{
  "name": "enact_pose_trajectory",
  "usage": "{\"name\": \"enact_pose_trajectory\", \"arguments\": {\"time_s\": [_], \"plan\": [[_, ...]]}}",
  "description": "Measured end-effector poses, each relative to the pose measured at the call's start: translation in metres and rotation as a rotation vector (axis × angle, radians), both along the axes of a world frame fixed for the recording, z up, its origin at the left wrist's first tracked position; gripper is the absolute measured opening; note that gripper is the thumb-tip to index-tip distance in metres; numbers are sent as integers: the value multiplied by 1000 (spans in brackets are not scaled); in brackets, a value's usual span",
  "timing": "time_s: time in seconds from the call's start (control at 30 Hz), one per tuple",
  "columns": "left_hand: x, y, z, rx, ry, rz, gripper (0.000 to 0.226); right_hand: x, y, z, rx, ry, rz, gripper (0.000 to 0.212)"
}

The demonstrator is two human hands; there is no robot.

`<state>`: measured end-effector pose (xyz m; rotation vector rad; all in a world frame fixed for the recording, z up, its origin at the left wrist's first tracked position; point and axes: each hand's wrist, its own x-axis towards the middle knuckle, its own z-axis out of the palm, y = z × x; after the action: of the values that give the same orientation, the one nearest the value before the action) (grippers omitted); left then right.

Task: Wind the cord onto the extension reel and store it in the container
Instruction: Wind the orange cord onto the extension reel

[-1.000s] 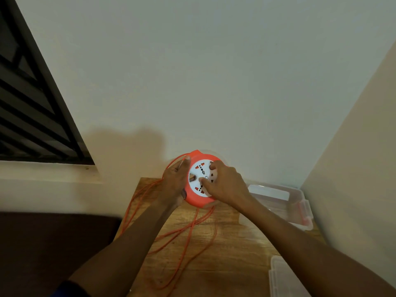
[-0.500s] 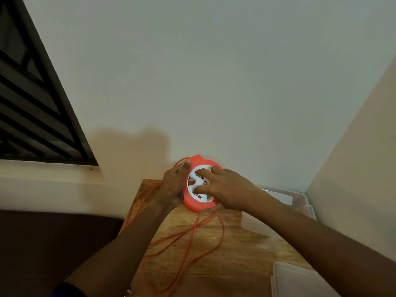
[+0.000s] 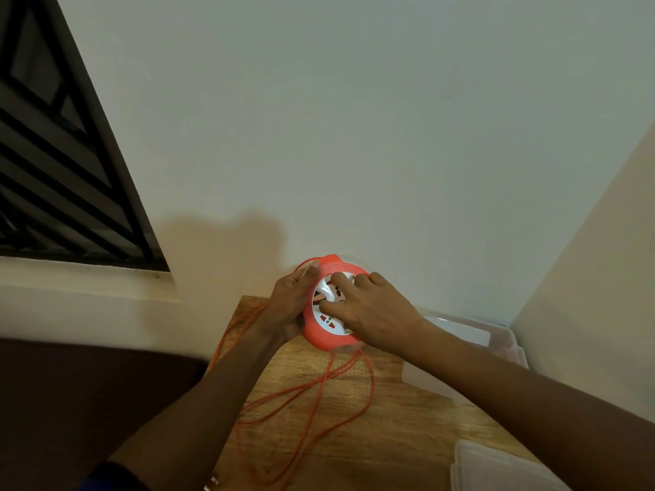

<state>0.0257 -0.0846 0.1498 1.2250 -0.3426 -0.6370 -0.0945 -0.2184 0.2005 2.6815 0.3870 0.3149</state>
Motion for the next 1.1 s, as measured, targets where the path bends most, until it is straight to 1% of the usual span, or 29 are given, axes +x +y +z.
{"name": "enact_pose_trajectory", "arguments": {"time_s": [0.07,0.1,0.2,0.23,0.3,0.37,0.47,0.53,0.6,0.63,0.67,0.73,0.8,0.87,0.9,0.97,1.0,1.07,1.1], "plan": [[0,1,2,-2,22,-10,71,2,-2,-2,-5,9,-17,66],[0,1,3,-5,23,-10,69,4,-2,-3,-4,2,-30,68],[-1,-1,3,-11,1,6,49,7,2,-6,9,-14,-67,70],[-1,-2,3,-17,-7,14,42,8,3,-6,49,-29,-92,72],[-3,-4,4,-33,-19,33,32,8,6,-5,240,-99,-187,71],[-5,-8,5,-45,-24,82,32,12,7,-4,478,-175,-312,66],[-7,-14,7,-40,-52,182,23,24,6,-9,766,-249,-454,70],[-7,-17,9,-34,-95,209,29,29,6,-14,1024,-274,-561,69],[-6,-15,10,-36,-113,223,32,30,7,-19,1283,-295,-628,57],[-4,-13,9,-42,-92,243,32,28,7,-22,1356,-297,-618,49],[-1,-10,8,-47,-59,266,30,26,7,-23,1359,-287,-581,43],[2,-4,4,-46,-7,285,26,16,8,-21,1220,-228,-459,37],[3,-1,-1,-30,0,258,21,7,9,-15,934,-168,-316,36],[-1,-1,-2,-16,-12,215,22,1,7,-9,626,-98,-196,47],[-2,-2,-2,-18,-17,192,23,0,5,-6,511,-55,-161,55],[-4,-3,-2,-21,-25,165,24,0,1,-2,338,7,-149,68],[-5,-4,-1,-20,-28,164,28,1,-1,-1,261,19,-156,71],[-6,-5,-1,-16,-40,164,41,0,0,-1,137,6,-170,70],[-6,-5,-1,-14,-45,164,44,0,1,0,100,-11,-171,67]]}}
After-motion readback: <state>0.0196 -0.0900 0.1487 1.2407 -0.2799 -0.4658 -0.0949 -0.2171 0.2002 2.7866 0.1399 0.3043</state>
